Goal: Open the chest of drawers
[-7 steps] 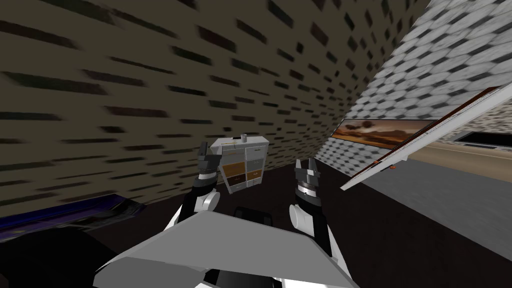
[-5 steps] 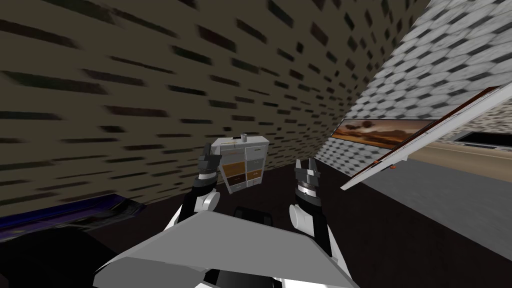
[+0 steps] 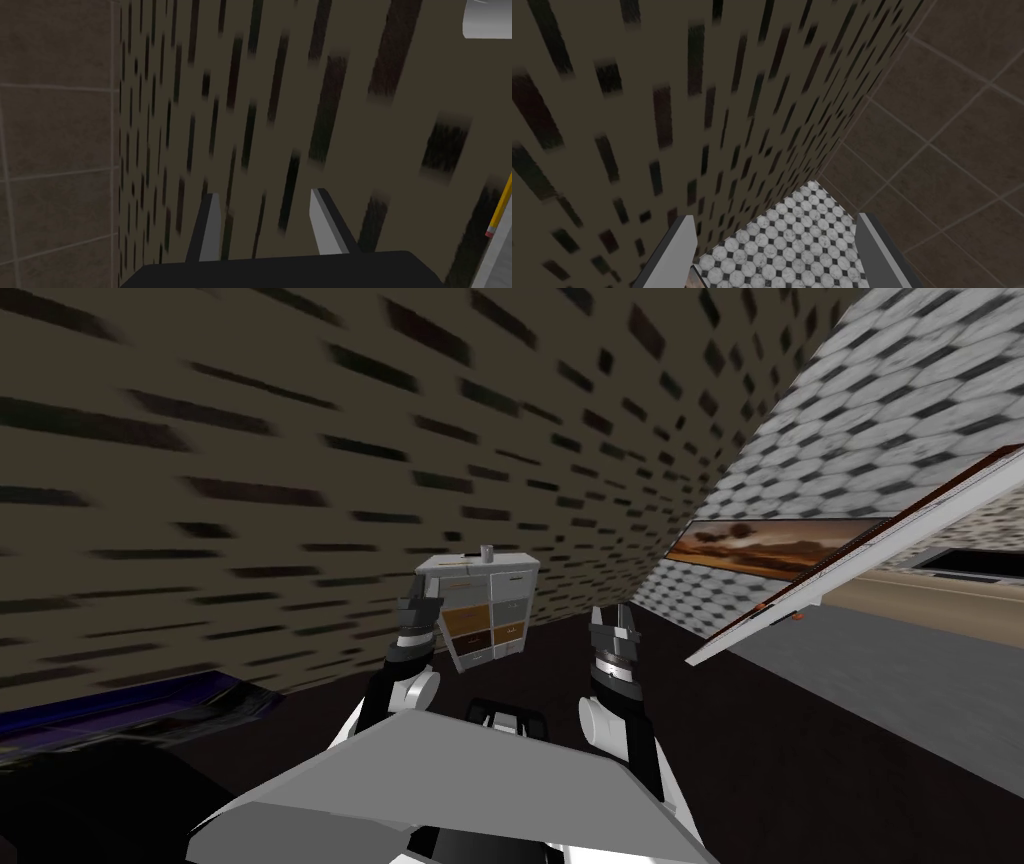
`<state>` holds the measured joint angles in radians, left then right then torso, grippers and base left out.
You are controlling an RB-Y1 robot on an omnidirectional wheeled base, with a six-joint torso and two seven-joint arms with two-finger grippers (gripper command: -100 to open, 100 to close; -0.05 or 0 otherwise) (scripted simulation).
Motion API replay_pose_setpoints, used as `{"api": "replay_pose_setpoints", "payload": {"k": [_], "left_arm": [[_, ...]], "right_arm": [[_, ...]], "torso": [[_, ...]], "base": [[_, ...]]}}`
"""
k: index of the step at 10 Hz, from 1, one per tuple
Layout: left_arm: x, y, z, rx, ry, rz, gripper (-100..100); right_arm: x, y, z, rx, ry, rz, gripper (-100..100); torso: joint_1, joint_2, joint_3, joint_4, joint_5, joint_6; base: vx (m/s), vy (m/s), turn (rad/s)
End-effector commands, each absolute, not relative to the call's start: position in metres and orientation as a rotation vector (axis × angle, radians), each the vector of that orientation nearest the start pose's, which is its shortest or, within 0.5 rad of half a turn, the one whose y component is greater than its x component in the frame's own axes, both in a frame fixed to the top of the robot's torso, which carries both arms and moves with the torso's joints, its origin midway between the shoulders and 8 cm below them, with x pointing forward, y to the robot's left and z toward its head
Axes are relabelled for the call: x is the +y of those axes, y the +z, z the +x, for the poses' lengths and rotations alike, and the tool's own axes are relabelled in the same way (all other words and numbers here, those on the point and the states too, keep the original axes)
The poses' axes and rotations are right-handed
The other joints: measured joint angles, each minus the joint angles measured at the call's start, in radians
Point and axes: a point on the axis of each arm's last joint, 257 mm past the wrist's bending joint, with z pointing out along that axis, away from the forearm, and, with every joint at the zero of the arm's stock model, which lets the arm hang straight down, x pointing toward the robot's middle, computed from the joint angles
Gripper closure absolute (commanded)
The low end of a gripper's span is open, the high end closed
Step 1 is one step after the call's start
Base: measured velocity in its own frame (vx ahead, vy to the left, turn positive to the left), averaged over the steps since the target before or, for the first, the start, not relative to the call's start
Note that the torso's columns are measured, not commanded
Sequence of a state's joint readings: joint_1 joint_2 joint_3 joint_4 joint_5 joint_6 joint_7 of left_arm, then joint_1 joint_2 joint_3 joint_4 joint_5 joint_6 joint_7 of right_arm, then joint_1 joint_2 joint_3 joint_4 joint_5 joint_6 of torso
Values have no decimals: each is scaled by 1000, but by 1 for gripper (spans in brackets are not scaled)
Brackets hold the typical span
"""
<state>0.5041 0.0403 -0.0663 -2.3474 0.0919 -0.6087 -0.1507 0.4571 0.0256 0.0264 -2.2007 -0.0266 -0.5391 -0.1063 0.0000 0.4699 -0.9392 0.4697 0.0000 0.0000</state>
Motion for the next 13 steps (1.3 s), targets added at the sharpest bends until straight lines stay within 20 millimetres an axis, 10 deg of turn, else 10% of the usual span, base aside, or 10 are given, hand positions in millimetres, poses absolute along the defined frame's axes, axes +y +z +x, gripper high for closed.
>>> {"api": "replay_pose_setpoints", "payload": {"k": [1,2,3,13], "left_arm": [[262,70,310,498,-1319,-515,0],[262,70,310,498,-1319,-515,0],[258,60,317,546,-1319,-502,-100],[274,-19,364,710,-1267,-604,-100]], "right_arm": [[-273,11,357,543,1458,737,0],[-273,11,357,543,1458,737,0],[-273,11,357,543,1458,737,0],[-273,10,357,543,1458,738,0]], "torso": [[0,74,-148,74,0,0],[0,148,-295,148,0,0],[0,221,-443,221,0,0],[0,268,-537,268,0,0]], "base": [[0,0,0],[0,0,0],[30,-32,11],[67,-77,19]]}}
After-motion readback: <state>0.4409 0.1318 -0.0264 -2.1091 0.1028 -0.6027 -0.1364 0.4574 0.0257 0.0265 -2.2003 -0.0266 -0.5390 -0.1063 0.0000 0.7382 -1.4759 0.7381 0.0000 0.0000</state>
